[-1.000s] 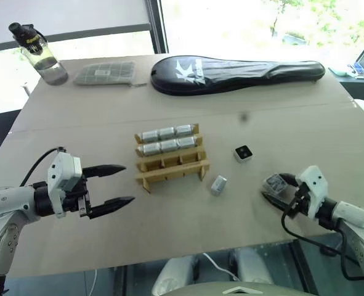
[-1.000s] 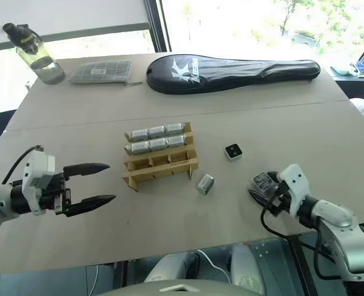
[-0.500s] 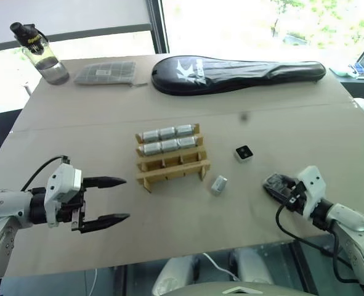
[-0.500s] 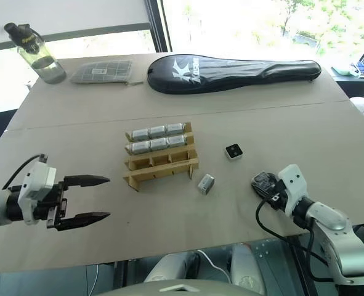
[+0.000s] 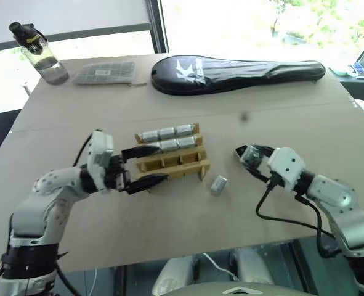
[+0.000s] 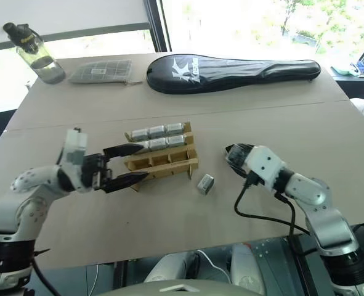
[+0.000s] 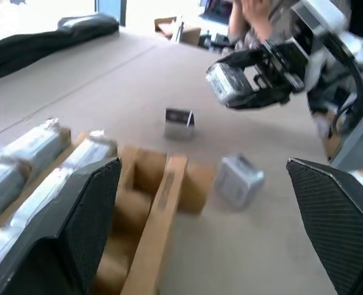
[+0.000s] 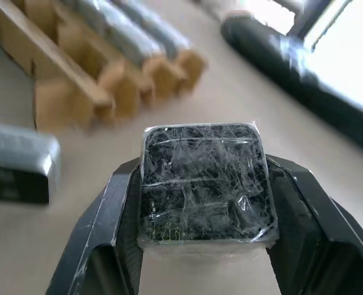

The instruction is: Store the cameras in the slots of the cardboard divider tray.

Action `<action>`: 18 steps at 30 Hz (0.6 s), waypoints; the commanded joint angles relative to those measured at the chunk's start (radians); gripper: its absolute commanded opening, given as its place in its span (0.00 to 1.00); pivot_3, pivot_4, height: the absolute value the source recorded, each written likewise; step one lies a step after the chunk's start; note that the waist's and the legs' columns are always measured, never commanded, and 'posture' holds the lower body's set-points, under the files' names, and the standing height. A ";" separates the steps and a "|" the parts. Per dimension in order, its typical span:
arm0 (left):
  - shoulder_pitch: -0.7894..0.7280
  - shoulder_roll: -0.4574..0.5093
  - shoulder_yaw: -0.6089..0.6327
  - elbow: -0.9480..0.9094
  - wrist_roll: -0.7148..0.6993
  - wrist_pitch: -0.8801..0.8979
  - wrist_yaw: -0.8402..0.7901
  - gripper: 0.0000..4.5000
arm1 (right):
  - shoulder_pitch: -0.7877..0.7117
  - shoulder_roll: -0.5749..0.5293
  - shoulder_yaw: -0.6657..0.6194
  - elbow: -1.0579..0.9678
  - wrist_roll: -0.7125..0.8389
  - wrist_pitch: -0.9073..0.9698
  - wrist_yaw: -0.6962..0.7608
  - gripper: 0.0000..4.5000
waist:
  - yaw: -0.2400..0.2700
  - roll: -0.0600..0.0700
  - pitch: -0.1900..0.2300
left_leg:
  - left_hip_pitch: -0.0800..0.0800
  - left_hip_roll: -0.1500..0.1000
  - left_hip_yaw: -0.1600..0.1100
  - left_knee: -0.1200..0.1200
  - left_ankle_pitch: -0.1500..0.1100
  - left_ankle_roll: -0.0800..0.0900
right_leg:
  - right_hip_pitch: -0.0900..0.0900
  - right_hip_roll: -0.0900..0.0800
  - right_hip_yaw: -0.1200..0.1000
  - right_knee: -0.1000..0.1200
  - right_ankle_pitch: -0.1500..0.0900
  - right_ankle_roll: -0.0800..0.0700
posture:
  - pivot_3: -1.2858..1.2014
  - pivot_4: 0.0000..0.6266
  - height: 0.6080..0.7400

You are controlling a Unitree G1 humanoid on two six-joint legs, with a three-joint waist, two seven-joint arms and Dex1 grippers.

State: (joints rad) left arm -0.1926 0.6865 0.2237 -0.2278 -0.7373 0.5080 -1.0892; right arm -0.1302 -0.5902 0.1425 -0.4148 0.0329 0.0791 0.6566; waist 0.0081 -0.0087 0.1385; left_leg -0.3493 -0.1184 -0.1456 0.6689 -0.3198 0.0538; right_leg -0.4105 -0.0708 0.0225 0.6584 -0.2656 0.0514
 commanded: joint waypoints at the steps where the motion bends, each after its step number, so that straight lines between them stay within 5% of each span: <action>1: -0.113 -0.036 -0.015 -0.021 -0.081 0.116 0.112 1.00 | -0.111 -0.002 0.105 0.023 -0.195 -0.218 -0.026 0.45 | -0.001 -0.001 0.000 | -0.001 0.000 0.000 0.001 0.000 0.000 | -0.001 0.000 0.000 0.000 0.000 0.000 | 0.52 0.24 1.00; 8: -0.205 -0.068 -0.153 -0.032 -0.062 0.207 0.117 1.00 | -0.340 0.105 0.320 0.212 -0.464 -0.553 -0.096 0.45 | -0.028 -0.002 -0.001 | -0.001 0.000 0.001 0.001 0.000 0.000 | -0.002 0.000 -0.003 0.002 0.000 0.000 | 0.52 0.24 1.00; 18: -0.203 -0.021 -0.163 -0.054 -0.062 0.240 0.086 1.00 | -0.385 0.169 0.328 0.301 -0.523 -0.606 -0.135 0.45 | -0.024 -0.002 -0.001 | -0.001 -0.001 0.001 0.002 0.001 -0.001 | -0.002 0.001 -0.003 0.002 0.000 0.000 | 0.52 0.24 1.00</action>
State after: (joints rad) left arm -0.3875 0.6500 0.0413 -0.2533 -0.7875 0.7439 -0.9874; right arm -0.5135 -0.4249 0.4927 -0.0982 -0.4911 -0.5090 0.5396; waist -0.0163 -0.0110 0.1380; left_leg -0.3500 -0.1189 -0.1447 0.6706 -0.3191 0.0528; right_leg -0.4128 -0.0700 0.0193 0.6604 -0.2656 0.0514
